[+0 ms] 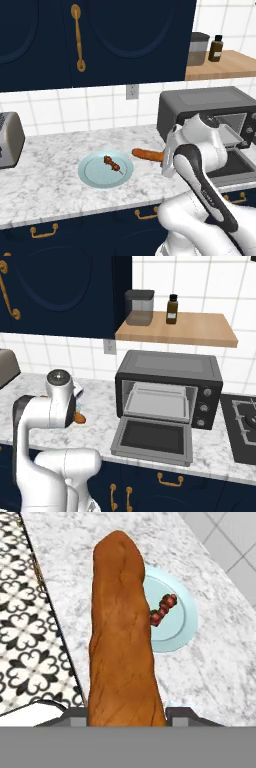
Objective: Pick up the kebab skewer and baguette bread, and place them inside the toaster oven. Close the toaster oven door and start by setting the timer.
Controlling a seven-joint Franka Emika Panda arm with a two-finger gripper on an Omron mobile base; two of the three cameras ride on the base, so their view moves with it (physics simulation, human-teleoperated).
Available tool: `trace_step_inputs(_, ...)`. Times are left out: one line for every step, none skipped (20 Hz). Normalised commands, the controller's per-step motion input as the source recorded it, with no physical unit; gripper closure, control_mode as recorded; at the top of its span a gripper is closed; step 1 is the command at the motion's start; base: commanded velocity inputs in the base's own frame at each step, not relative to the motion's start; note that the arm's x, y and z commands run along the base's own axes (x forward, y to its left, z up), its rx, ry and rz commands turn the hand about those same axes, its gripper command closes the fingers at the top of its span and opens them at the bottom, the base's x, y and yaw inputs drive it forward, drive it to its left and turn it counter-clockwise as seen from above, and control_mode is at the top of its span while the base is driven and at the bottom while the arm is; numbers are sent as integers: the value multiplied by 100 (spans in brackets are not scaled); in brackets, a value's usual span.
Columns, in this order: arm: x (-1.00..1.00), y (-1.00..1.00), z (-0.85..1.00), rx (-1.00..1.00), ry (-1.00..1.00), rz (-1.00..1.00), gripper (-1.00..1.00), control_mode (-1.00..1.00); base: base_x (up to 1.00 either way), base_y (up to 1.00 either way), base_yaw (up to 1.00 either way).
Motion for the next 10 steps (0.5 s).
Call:
trace_step_inputs(-19, -100, 53, -6, -16, 37, 100, -100, 0, 0, 0)
trace_step_inputs(-7, -100, 54, -7, -15, 37, 100, -100, 0, 0, 0)
trace_step_inputs(-2, -100, 52, -7, -15, 38, 100, -100, 0, 0, 0)
trace_step_inputs(-3, -100, 42, -7, -17, 40, 100, -100, 0, 0, 0)
trace_step_inputs(-26, -100, 23, -9, -19, 37, 100, -100, 0, 0, 0)
trace_step_inputs(-36, -100, 0, -11, -17, 33, 100, -100, 0, 0, 0)
trace_step_inputs(-10, -100, 0, -11, -12, 28, 100, -100, 0, 0, 0)
trace_step_inputs(0, -100, 0, -8, -6, 25, 100, -100, 0, 0, 0)
trace_step_inputs(6, -100, 0, -6, 0, 23, 100, -100, 0, 0, 0)
trace_step_inputs(4, -100, 0, -7, 0, 20, 100, -100, 0, 0, 0)
